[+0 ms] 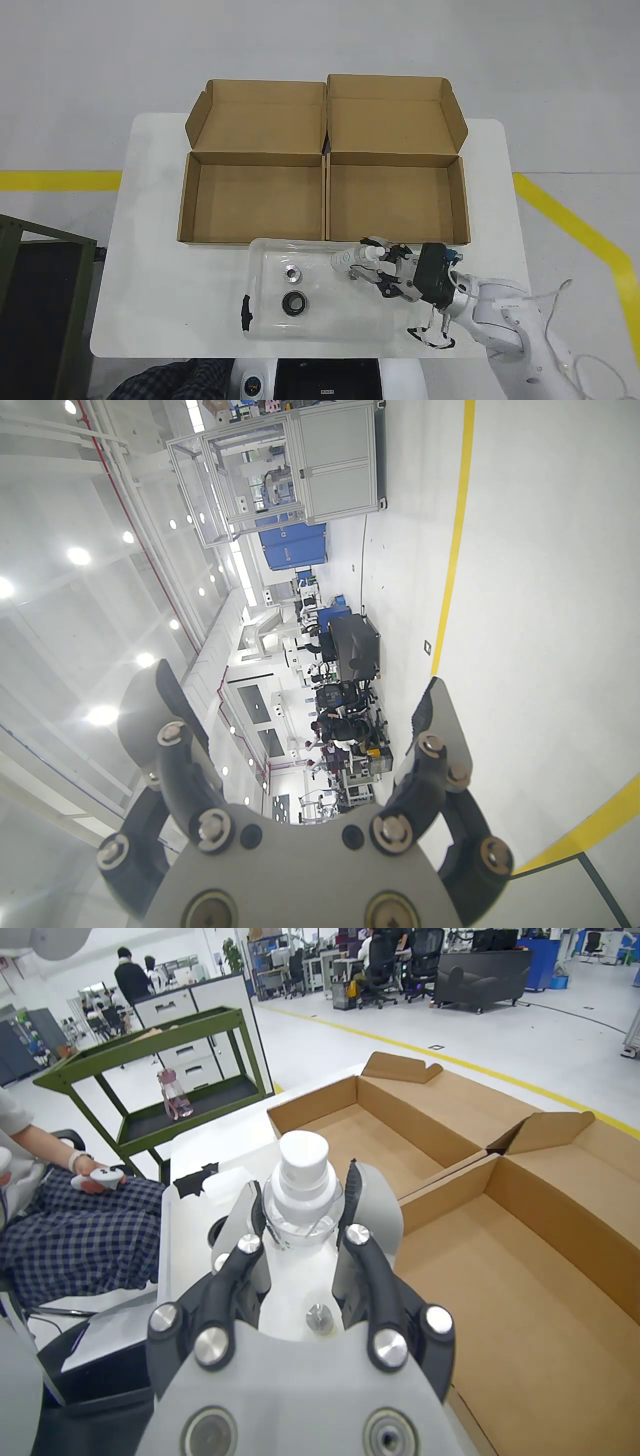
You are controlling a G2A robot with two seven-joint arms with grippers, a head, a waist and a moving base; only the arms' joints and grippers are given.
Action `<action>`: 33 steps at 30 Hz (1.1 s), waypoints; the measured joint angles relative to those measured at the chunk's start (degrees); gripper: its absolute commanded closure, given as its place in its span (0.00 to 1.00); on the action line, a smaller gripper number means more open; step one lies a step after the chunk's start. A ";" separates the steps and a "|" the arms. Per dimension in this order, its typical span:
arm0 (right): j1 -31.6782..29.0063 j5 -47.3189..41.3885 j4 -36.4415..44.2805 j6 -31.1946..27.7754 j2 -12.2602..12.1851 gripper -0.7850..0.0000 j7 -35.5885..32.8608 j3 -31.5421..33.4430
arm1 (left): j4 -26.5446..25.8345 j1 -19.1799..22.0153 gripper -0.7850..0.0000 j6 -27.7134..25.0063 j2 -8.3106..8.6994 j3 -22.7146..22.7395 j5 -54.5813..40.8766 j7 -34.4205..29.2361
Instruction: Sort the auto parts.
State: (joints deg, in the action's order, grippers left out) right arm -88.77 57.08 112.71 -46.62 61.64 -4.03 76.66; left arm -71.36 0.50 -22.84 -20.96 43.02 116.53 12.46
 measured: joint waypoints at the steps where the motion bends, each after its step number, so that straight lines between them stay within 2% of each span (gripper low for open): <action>1: 0.76 -2.03 -0.67 -0.30 -0.01 1.00 -0.39 0.05 | 0.00 0.00 0.00 0.00 0.00 0.00 0.00 0.00; 7: 3.62 -7.58 -1.68 1.76 0.11 1.00 -2.70 -0.67 | 0.00 0.00 0.00 0.00 0.00 0.00 0.00 0.00; 17: 7.07 -10.22 -3.50 5.56 0.53 1.00 -3.27 -2.28 | 0.00 0.00 0.00 0.00 0.00 0.00 0.00 0.00; 27: 10.76 -5.57 -4.66 12.23 0.95 1.00 -3.45 -2.58 | 0.00 0.00 0.00 0.00 0.00 0.00 0.00 0.00; 33: 15.90 -3.31 -8.47 16.94 1.59 1.00 -6.19 -4.97 | 0.00 0.00 0.00 0.00 0.00 0.00 0.00 0.00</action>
State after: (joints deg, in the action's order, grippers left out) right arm -72.88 53.77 104.24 -29.68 63.23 -10.21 71.69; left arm -71.36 0.50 -22.84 -20.96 43.02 116.53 12.46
